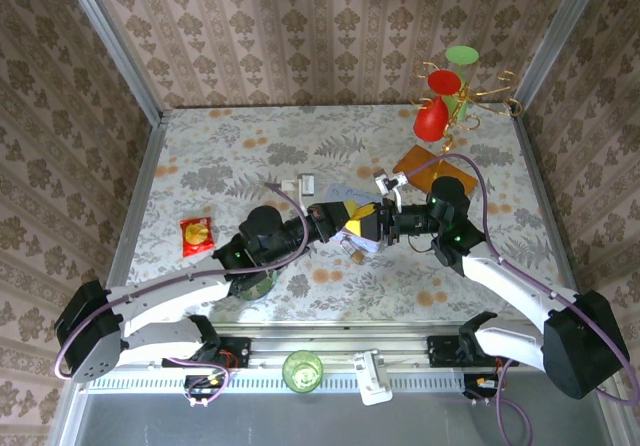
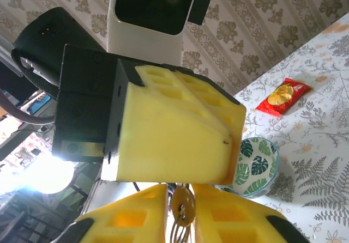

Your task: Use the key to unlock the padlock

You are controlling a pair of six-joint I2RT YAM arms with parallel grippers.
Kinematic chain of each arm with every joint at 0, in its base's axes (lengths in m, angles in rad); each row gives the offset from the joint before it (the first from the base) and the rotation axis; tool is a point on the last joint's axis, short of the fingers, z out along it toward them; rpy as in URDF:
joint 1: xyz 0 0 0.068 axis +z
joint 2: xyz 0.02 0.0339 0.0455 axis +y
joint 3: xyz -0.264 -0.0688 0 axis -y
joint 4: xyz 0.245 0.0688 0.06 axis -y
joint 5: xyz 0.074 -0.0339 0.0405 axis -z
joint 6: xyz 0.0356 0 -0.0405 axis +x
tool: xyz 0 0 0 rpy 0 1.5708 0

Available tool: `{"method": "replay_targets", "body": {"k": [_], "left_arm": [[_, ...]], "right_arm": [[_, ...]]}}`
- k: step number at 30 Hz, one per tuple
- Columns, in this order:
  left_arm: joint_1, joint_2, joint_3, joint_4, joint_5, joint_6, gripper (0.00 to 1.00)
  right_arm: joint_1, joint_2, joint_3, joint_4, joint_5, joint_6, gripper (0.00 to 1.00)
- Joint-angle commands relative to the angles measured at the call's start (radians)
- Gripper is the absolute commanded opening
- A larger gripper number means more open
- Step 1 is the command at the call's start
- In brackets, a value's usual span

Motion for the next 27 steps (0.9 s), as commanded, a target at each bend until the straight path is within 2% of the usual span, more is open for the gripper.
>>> {"method": "replay_targets", "body": {"k": [1, 8, 12, 13, 14, 15, 19, 23, 27], "left_arm": [[-0.004, 0.007, -0.017, 0.043, -0.010, -0.008, 0.00], [-0.006, 0.019, -0.029, 0.090, -0.008, -0.017, 0.01], [-0.007, 0.027, -0.017, 0.082, 0.004, -0.008, 0.34], [-0.006, 0.022, -0.023, 0.084, -0.004, -0.012, 0.45], [-0.002, 0.009, -0.033, 0.083, -0.018, -0.014, 0.69], [0.002, -0.007, -0.043, 0.075, -0.031, -0.016, 0.99], [0.012, -0.103, -0.033, -0.099, -0.108, 0.025, 1.00], [0.011, -0.138, 0.026, -0.383, -0.175, 0.074, 1.00], [0.015, -0.076, -0.011, -0.381, -0.160, 0.016, 1.00]], "right_arm": [[0.005, -0.011, -0.011, 0.029, -0.025, 0.005, 0.12], [-0.007, -0.032, -0.033, 0.035, -0.012, 0.021, 0.01], [-0.009, -0.042, -0.031, 0.001, -0.013, 0.011, 0.00], [-0.009, -0.049, -0.030, -0.027, -0.011, -0.005, 0.00], [-0.008, -0.057, -0.024, -0.068, -0.006, -0.030, 0.00], [-0.009, -0.066, -0.019, -0.119, 0.002, -0.059, 0.00], [-0.009, -0.113, -0.003, -0.344, 0.069, -0.184, 0.00], [-0.008, -0.085, 0.044, -0.596, 0.270, -0.288, 0.00], [-0.005, 0.025, 0.061, -0.692, 0.407, -0.296, 0.00]]}}
